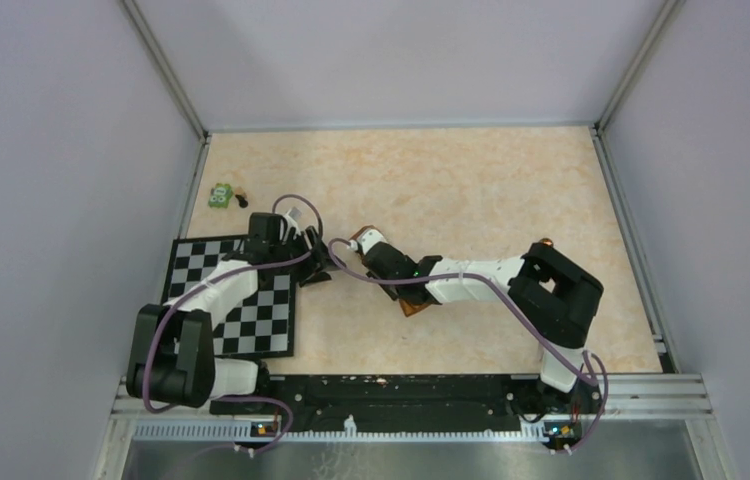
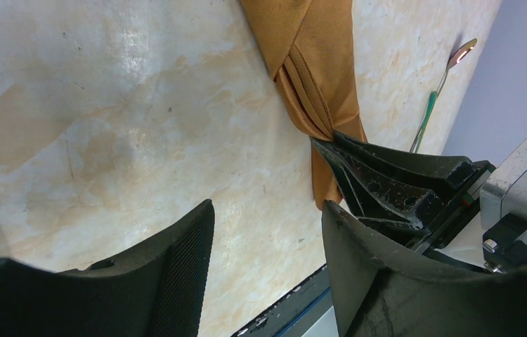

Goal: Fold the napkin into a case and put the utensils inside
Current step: Pick up the smaller rectangle-folded napkin from the center of the board, then turn over the smaller rectangle-folded napkin at the center of the board, then smooth out the smaller rectangle-folded napkin at the center of the board, then rotate the smaller rectangle-folded napkin at the center of the board, then move the smaller rectangle folded napkin to the center of the board, then smooth out the smaller rectangle-folded napkin at the center of the board.

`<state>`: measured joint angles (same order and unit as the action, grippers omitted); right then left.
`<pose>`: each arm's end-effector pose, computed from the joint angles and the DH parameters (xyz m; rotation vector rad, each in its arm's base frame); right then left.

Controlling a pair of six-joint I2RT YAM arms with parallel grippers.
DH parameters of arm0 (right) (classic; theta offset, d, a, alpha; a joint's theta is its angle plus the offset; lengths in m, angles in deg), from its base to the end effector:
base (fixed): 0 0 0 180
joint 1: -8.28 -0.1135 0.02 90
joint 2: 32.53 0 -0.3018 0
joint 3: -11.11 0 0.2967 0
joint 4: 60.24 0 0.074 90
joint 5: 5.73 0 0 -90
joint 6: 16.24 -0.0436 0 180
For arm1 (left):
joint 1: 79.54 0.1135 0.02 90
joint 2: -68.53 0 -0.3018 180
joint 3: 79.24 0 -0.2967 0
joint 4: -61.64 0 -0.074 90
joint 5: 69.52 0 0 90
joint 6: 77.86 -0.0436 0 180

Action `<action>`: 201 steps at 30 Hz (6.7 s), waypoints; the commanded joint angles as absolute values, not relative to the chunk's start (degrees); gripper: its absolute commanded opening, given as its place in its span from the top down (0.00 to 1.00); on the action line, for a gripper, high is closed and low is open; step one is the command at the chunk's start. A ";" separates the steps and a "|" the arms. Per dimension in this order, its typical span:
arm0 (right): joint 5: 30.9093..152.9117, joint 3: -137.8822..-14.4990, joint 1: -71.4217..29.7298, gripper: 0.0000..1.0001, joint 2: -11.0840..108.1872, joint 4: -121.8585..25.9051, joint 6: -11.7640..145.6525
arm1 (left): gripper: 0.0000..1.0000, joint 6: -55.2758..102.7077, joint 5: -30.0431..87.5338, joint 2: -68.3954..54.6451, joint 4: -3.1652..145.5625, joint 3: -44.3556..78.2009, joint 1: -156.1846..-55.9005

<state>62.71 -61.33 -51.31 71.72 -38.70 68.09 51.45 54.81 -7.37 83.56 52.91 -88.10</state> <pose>0.2238 0.3496 0.1577 -0.9567 2.2159 0.0439 0.2723 -0.0659 0.1825 -0.3960 2.5130 -1.0873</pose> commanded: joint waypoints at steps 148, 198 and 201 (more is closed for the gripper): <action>105.88 -64.44 -39.44 0.67 78.84 -56.34 32.80 | 0.15 44.56 49.33 15.01 94.44 43.59 -95.67; 121.64 -47.60 -50.52 0.88 76.80 -78.66 16.33 | 0.96 67.46 33.55 23.03 111.01 65.27 -111.41; 121.63 -44.67 -50.56 0.88 79.09 -83.01 14.66 | 0.94 68.07 33.46 24.09 108.59 68.97 -111.44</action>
